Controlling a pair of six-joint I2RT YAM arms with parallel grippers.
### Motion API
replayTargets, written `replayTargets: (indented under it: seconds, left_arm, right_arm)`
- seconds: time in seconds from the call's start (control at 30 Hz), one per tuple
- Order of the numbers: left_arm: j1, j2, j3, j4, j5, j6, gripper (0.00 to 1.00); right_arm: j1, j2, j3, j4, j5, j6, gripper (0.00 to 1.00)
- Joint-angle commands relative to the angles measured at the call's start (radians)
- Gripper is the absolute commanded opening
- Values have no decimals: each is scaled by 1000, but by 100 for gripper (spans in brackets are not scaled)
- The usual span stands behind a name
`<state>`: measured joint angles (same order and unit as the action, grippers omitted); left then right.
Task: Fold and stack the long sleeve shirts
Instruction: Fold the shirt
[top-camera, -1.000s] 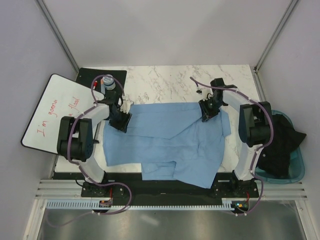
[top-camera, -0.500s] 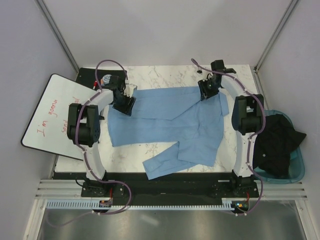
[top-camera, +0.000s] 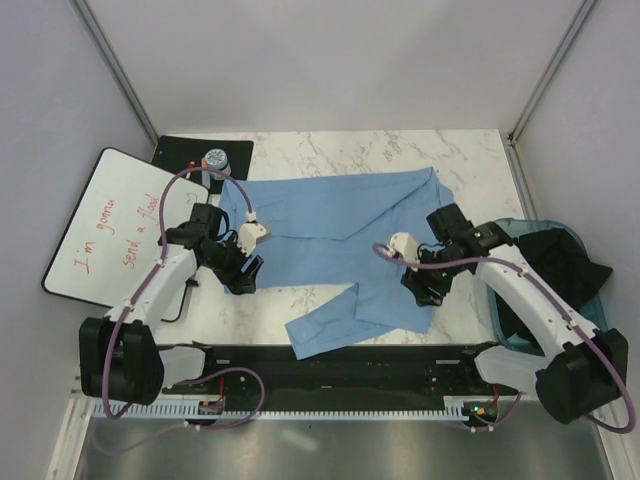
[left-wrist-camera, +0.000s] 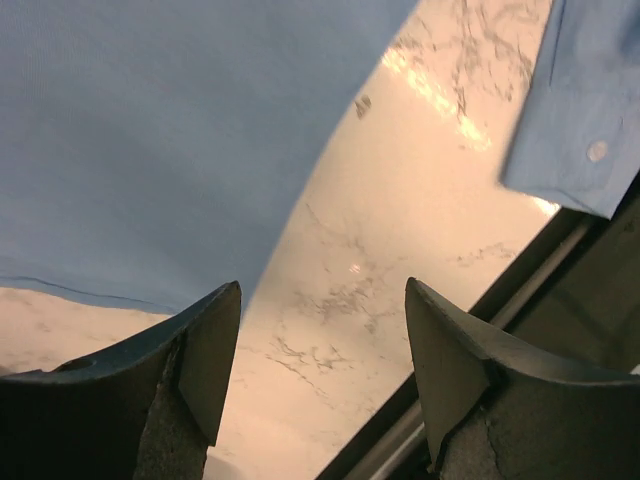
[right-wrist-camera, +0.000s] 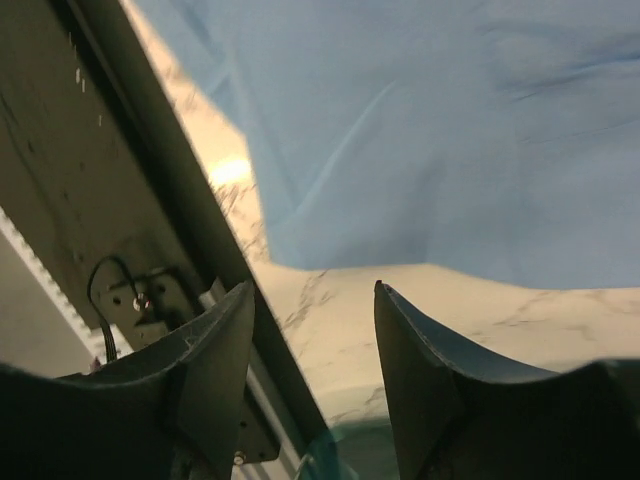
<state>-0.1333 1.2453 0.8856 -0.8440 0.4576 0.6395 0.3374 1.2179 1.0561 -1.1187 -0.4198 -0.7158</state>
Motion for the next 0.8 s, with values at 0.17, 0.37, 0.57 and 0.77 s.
replayTargets:
  seconds: [0.17, 0.37, 0.57, 0.77]
  left_arm:
    - [-3, -37, -70, -44, -3, 95, 74]
    - [-3, -21, -62, -44, -39, 88, 73]
    - [-3, -30, -121, -11, -72, 127, 72]
    - [-2, -63, -175, 65, -112, 189, 71]
  right_arm:
    - [238, -17, -255, 58, 260, -126, 55]
    - [364, 71, -294, 149, 314, -77, 53]
    - [399, 127, -332, 195, 378, -65, 43]
    - [400, 100, -337, 218, 435, -33, 0]
